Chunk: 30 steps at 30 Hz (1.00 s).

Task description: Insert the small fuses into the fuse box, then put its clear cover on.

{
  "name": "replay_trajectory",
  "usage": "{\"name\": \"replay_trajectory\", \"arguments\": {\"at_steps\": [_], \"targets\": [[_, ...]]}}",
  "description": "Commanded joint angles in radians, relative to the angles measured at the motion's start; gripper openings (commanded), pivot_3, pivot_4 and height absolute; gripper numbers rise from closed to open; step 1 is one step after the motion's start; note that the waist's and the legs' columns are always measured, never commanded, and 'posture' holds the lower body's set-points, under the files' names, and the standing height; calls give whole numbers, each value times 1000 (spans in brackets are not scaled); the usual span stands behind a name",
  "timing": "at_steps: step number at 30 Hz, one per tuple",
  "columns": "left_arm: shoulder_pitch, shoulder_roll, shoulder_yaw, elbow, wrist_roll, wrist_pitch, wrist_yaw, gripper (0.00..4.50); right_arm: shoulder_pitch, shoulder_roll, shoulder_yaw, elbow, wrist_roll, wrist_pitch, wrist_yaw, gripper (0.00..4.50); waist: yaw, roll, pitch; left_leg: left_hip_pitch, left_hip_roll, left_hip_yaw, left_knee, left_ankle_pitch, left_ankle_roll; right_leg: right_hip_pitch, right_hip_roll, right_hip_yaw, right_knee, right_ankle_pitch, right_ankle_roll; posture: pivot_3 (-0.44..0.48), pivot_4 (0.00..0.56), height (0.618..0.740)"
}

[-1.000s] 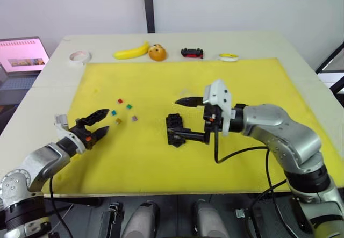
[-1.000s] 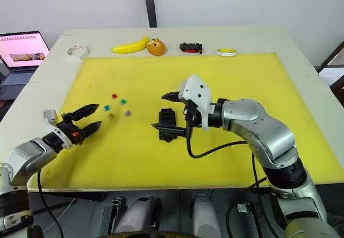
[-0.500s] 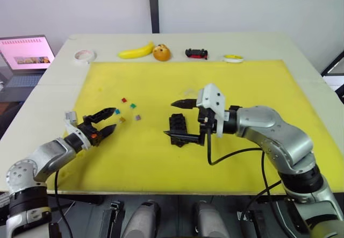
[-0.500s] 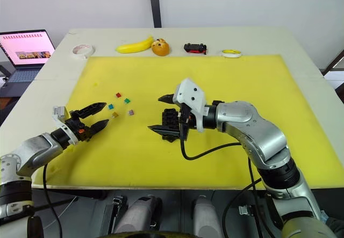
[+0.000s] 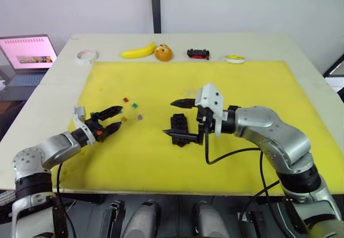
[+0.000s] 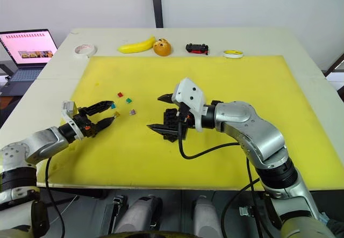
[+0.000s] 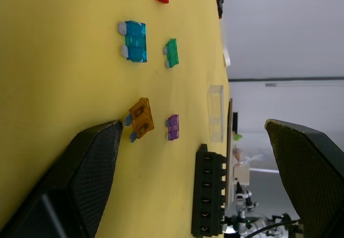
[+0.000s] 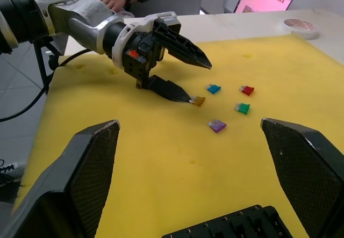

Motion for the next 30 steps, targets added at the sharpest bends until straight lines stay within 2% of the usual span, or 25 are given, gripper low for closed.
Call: {"name": "replay_trajectory", "arguments": {"at_steps": [1, 7, 14, 16, 18, 25, 30], "targets": [[1, -36, -43, 19, 80, 18, -2, 4500, -13, 8, -21, -16, 4, -7, -7, 4481, 0, 0, 0, 0, 0, 0, 0, 0, 0, 0, 0, 0, 0, 0, 0, 0, 150, 740], [-19, -48, -9, 58, 140, 16, -12, 4500, -9, 4, -31, -13, 6, -7, -8, 4481, 1, 4, -2, 1, 0, 0, 0, 0, 1, 1, 0, 0, 0, 0, 0, 0, 150, 740], [-27, -102, 14, 9, 152, 23, 18, 4500, -16, 3, -35, -6, 7, -6, -3, 4481, 15, 5, -3, 1, 0, 0, 0, 0, 1, 1, -1, 0, 0, 0, 0, 0, 150, 740], [-20, -113, 23, -10, 156, 23, 31, 3928, -21, 5, -38, -3, 12, -3, -2, 4500, 22, 5, -3, 1, -1, 0, 0, 0, 1, 1, -1, 0, -1, 0, 0, 0, 150, 740], [-9, -123, 32, -26, 156, 26, 52, 3099, -27, 19, -60, 0, 46, 24, -10, 4500, 22, 5, -3, 1, -1, 0, 0, 0, 0, 1, -1, 0, -2, 0, 0, 0, 150, 740], [2, -137, 79, -19, 159, 28, 90, 3099, -28, -1, -54, -1, 53, 43, 12, 4500, 19, 5, -3, 1, -1, 1, 0, -1, 1, 2, -2, 0, -3, 0, 0, 0, 150, 740], [7, -137, 82, -12, 188, 18, 66, 3099, -27, -8, -51, -2, 50, 39, 26, 4500, 16, 5, -3, 1, -1, 1, 0, -1, 1, 2, -1, 0, -3, 0, 0, 0, 150, 740]]}}
